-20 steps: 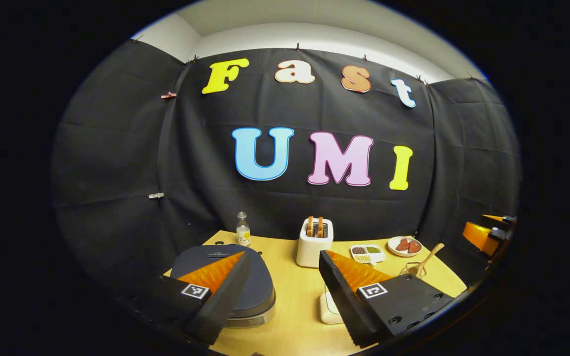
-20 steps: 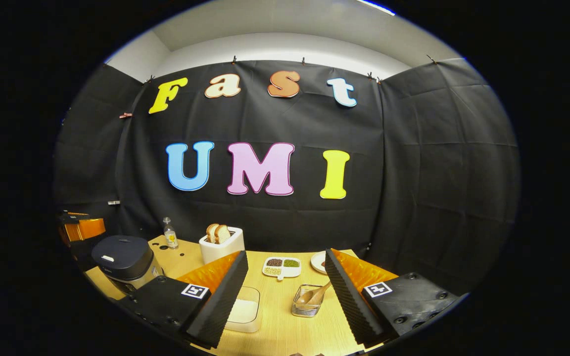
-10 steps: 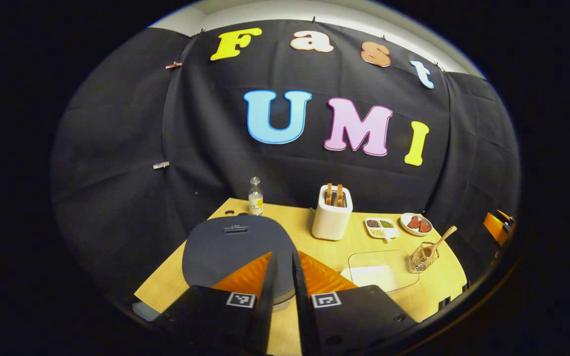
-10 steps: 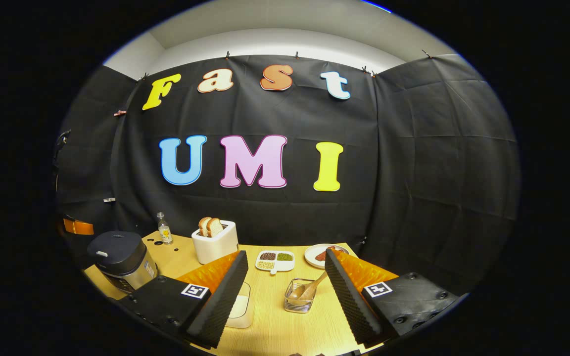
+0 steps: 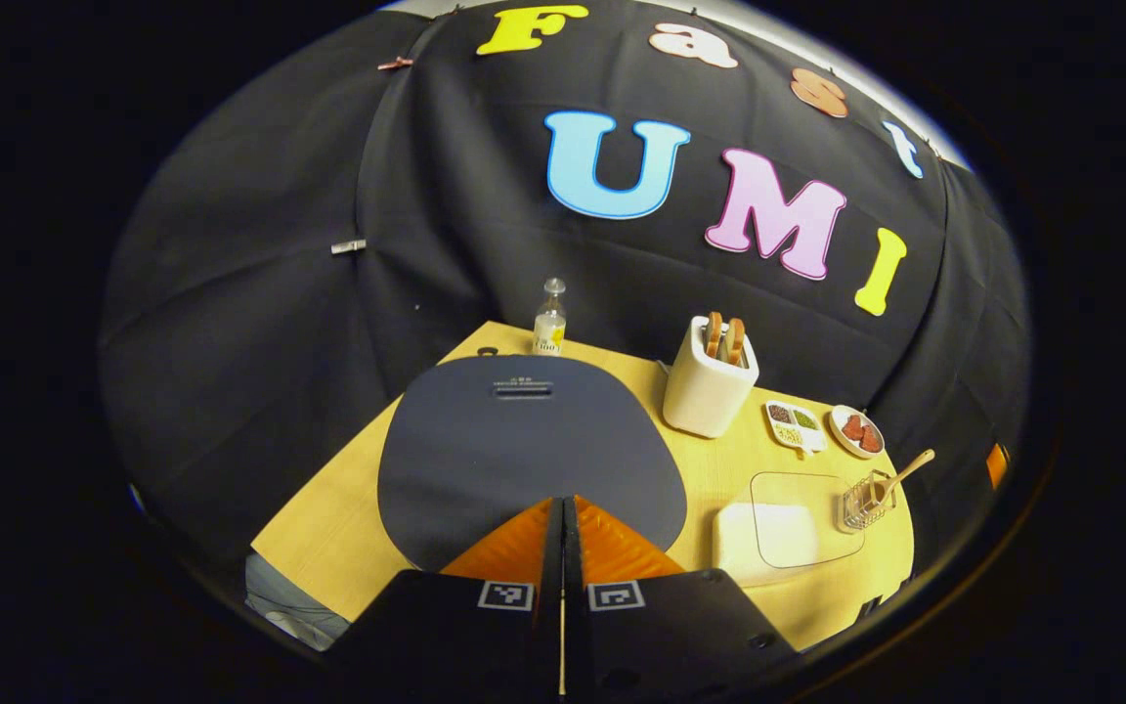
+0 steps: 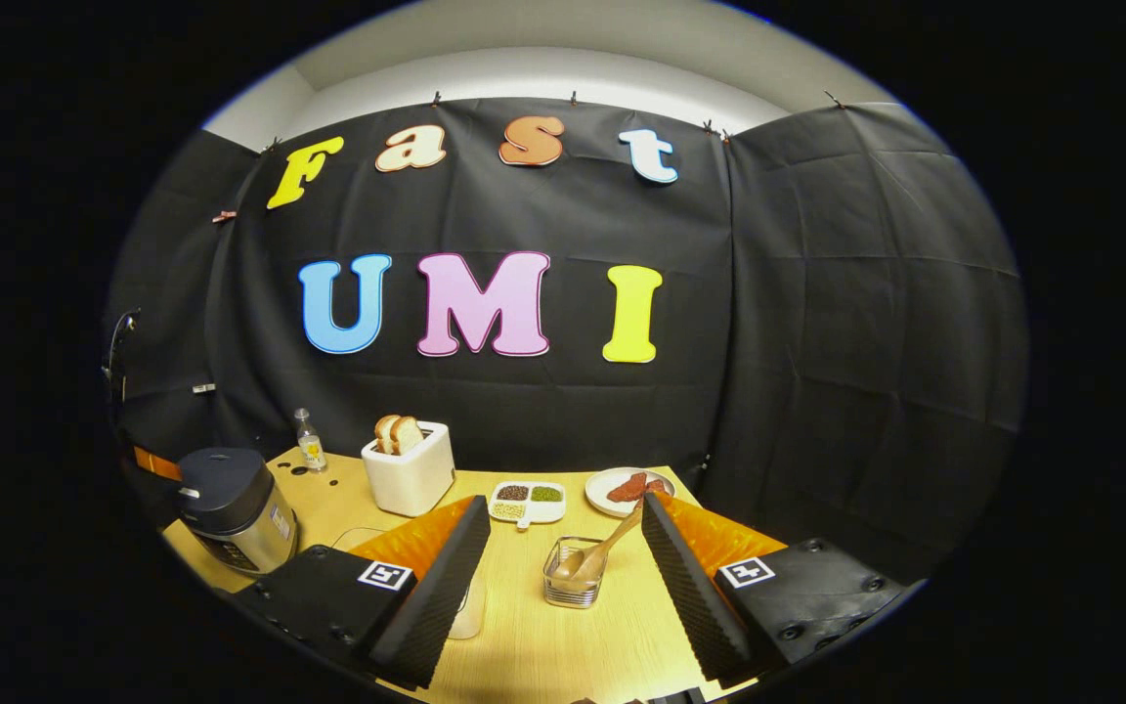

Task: Close the left gripper, press the button to open the rice cooker; take a wooden spoon from the chopstick holder with the right hand, scoop a spoonful of rice and pour it into the rice cooker, then put the wooden spoon back into the chopstick holder.

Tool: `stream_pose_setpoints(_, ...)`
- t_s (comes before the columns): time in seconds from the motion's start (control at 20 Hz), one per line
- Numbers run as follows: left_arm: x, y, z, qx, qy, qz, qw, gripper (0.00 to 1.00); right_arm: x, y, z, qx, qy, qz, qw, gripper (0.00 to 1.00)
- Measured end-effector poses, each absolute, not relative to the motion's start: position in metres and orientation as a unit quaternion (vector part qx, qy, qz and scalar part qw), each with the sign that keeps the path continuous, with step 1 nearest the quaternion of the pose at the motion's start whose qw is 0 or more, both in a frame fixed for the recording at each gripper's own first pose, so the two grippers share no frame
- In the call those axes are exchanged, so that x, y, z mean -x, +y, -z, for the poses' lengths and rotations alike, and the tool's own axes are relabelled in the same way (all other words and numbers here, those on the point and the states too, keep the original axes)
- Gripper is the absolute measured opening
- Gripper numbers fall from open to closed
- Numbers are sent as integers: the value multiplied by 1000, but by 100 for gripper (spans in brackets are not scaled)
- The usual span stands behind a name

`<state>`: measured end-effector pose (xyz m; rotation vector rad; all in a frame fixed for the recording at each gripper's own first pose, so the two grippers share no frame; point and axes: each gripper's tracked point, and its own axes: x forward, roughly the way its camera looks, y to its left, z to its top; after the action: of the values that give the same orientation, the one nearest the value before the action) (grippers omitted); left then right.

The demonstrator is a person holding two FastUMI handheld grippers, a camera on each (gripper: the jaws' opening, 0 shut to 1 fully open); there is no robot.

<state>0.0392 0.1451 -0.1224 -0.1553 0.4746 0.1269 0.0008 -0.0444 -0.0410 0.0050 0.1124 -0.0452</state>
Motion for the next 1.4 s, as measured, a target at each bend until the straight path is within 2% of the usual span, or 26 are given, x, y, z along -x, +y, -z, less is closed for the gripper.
stream_pose_setpoints(0.65,-41,147,148,73,268,-64,958,7,4,-50,55,-1,75,28,997,98)
stream_pose_setpoints(0.8,-41,148,144,93,256,-60,960,6,3,-51,56,1,75,25,997,98)
stream_pose_setpoints(0.95,-41,145,130,49,245,-66,966,6,0,-53,56,-3,74,22,997,98)
stream_pose_setpoints(1.1,-36,143,61,-24,147,-92,985,3,-5,-54,54,-4,71,19,997,98)
stream_pose_setpoints(1.2,-27,135,4,-43,76,-104,991,6,-8,-54,53,-3,70,17,997,98)
stream_pose_setpoints(1.4,-7,110,-41,-47,2,-105,993,7,-13,-53,54,-6,73,14,997,98)
